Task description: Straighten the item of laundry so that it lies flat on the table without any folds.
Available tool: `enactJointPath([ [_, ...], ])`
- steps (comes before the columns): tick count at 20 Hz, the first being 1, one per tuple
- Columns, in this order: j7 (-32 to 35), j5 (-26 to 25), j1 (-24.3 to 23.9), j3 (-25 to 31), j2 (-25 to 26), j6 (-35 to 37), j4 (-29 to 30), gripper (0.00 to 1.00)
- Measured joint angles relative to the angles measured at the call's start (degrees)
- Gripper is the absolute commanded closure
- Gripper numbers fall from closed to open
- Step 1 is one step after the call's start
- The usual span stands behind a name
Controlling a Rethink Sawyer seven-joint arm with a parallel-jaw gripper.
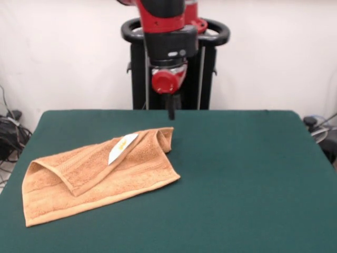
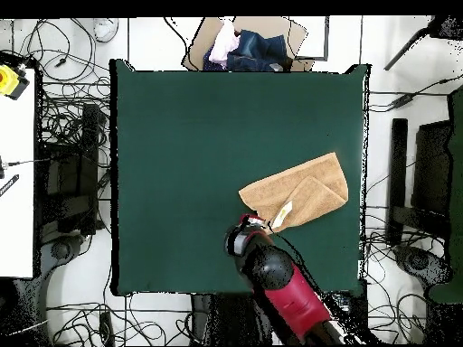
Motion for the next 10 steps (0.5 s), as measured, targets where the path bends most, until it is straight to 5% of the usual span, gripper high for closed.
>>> enactJointPath([
  [5, 4.3, -0.9, 8.0, -5.0, -5.6, 11.8, -0.4, 0.0],
  [10, 7.8, -7.0, 18.1, -12.8, -8.5, 34.8, -8.8, 0.0],
])
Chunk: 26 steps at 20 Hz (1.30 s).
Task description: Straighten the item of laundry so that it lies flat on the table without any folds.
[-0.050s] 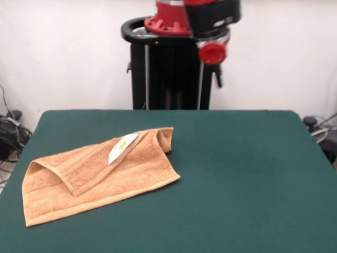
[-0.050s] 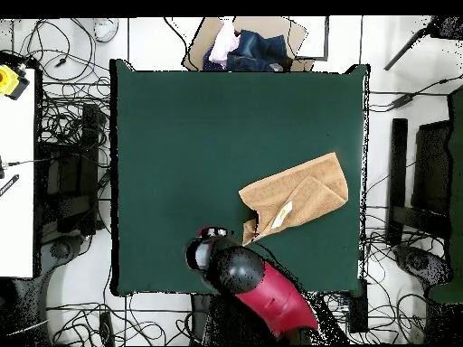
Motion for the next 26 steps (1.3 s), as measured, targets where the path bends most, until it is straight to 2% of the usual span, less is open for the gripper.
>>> enactJointPath([
  [1, 0.8, -1.5, 1.7, -1.4, -0.1, 5.4, -2.5, 0.0],
  [3, 1.5, -2.6, 2.8, -2.7, 0.3, 10.0, -5.3, 0.0],
  [4, 2.2, -3.9, 3.7, -4.1, 1.1, 14.7, -9.2, 0.0],
  [7, 2.6, -4.8, 3.9, -5.1, 2.5, 16.3, -12.9, 0.0],
  [13, 2.6, -5.0, 3.6, -7.7, 8.2, 10.9, -21.4, 0.0],
  [22, 2.6, -5.0, 3.3, -8.1, 17.0, -0.3, -26.9, 0.0],
  [26, 2.6, -5.0, 4.5, -10.1, 23.3, -3.4, -30.9, 0.0],
])
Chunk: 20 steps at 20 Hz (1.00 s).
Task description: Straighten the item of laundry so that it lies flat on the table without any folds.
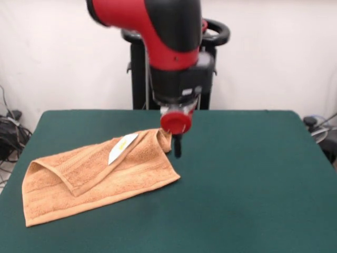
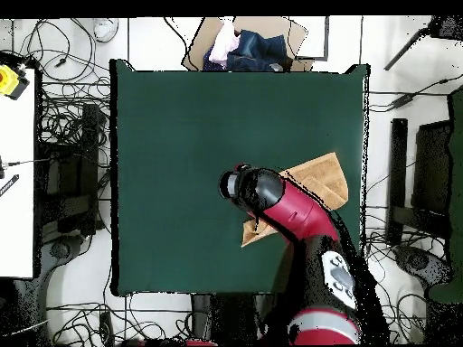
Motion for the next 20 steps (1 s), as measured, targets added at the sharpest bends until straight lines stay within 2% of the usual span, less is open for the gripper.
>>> enactJointPath([
  [9, 0.0, 0.4, 4.3, -5.1, 10.6, -0.1, -9.7, 0.0],
  [20, 0.0, 0.4, 7.2, -11.2, 15.6, 2.1, -18.9, 0.0],
])
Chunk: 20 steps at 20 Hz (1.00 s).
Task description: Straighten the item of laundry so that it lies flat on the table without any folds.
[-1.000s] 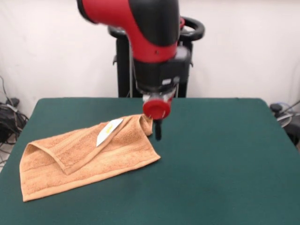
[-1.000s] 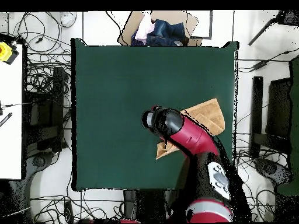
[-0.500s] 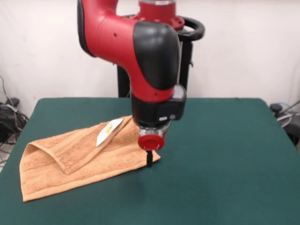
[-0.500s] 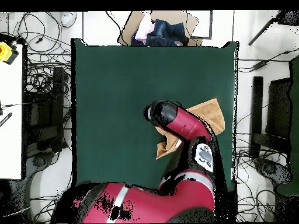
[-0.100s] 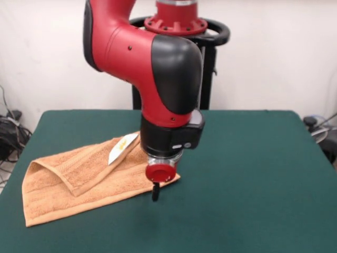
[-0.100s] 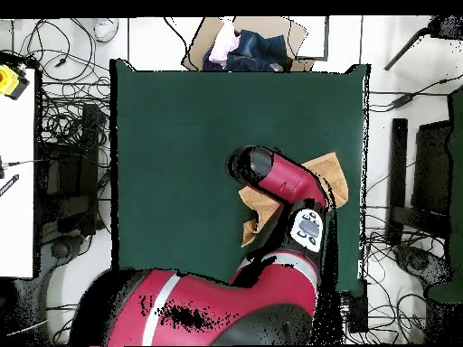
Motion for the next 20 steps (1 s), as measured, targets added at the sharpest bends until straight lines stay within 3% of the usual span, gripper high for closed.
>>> enactJointPath([
  [4, 0.0, 0.0, 0.1, -2.2, 0.3, 3.1, -3.4, 0.0],
  [10, 0.0, 0.8, -0.3, -2.3, -0.9, 4.3, -4.1, 0.0],
  [15, 0.0, 4.6, -2.6, 1.4, -3.9, 2.4, -0.7, 0.0],
  [20, 0.0, 7.4, -4.4, 5.3, -5.1, -4.3, 4.2, 0.0],
])
